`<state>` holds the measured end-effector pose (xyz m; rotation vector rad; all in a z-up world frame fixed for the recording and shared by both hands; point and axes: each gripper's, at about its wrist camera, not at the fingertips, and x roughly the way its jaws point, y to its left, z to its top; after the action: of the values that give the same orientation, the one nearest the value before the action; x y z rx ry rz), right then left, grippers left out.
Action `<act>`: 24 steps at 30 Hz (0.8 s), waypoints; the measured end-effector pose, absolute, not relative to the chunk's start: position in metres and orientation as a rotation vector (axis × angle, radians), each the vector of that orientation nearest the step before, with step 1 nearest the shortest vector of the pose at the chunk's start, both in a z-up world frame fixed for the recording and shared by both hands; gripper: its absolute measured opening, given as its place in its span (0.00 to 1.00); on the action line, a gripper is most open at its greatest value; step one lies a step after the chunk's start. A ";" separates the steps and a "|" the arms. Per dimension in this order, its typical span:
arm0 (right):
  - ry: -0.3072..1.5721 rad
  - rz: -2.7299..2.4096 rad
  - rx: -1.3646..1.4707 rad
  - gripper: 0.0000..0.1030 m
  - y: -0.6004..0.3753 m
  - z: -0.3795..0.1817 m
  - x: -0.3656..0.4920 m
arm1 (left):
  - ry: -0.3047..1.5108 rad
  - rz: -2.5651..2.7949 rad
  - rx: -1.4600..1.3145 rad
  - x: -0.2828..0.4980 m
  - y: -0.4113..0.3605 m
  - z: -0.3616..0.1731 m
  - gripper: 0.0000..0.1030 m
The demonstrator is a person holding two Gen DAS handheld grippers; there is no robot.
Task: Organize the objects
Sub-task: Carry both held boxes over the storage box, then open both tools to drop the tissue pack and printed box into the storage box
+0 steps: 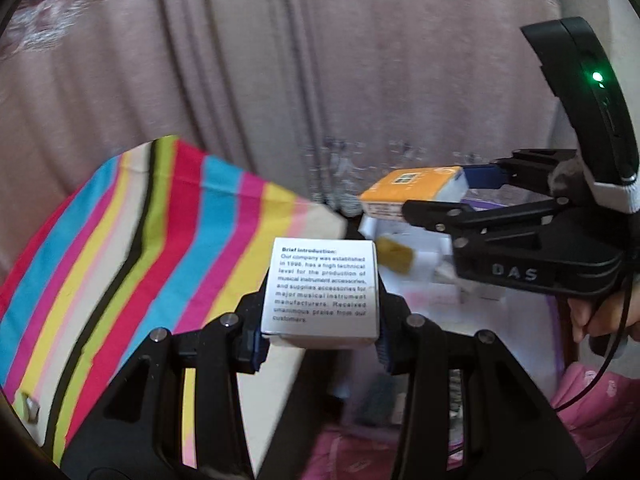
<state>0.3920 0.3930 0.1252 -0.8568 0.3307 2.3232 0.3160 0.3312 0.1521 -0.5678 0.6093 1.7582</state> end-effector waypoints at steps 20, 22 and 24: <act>0.366 2.218 -0.905 0.52 0.402 0.092 0.445 | 0.424 1.470 -0.887 0.319 0.334 0.100 0.44; 0.376 2.208 -0.890 0.52 0.406 0.095 0.449 | 0.412 1.422 -0.897 0.326 0.332 0.097 0.44; 0.378 2.198 -0.878 0.52 0.408 0.097 0.454 | 0.410 1.390 -0.911 0.330 0.334 0.095 0.44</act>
<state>0.4536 0.4079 0.0974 -0.8778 0.3776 2.1985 0.3297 0.3340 0.0954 -0.9107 0.4101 1.3902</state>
